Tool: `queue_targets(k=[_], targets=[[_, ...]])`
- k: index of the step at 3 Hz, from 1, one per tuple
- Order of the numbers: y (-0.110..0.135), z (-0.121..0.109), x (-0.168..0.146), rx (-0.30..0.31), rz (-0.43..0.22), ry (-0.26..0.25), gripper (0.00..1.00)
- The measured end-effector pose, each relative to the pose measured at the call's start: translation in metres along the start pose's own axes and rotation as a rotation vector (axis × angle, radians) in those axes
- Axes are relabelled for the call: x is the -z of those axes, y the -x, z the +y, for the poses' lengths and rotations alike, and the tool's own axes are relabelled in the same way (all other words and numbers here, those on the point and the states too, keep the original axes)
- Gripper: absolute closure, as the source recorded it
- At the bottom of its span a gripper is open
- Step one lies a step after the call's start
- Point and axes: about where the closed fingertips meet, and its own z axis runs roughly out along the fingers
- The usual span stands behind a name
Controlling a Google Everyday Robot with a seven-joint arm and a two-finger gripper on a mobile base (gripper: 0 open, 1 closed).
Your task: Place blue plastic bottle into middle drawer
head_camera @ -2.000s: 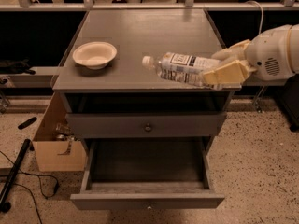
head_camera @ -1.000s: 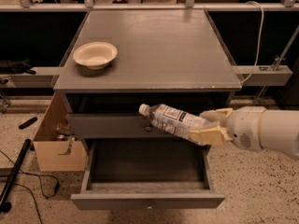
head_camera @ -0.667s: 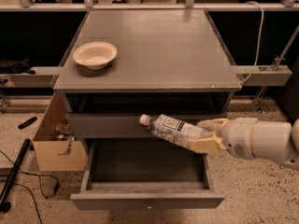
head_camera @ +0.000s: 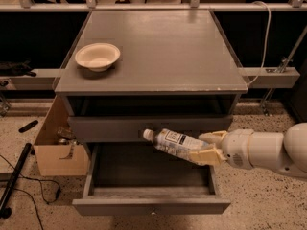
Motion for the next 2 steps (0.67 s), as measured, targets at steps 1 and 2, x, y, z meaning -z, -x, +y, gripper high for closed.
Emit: queue_targets(k=[1,2], targets=[[-0.037,0.008,-0.034,-0.027,0.055,0.041,1.0],[-0.083,0.016,-0.069,-0.054,0.113,0.089,1.0]])
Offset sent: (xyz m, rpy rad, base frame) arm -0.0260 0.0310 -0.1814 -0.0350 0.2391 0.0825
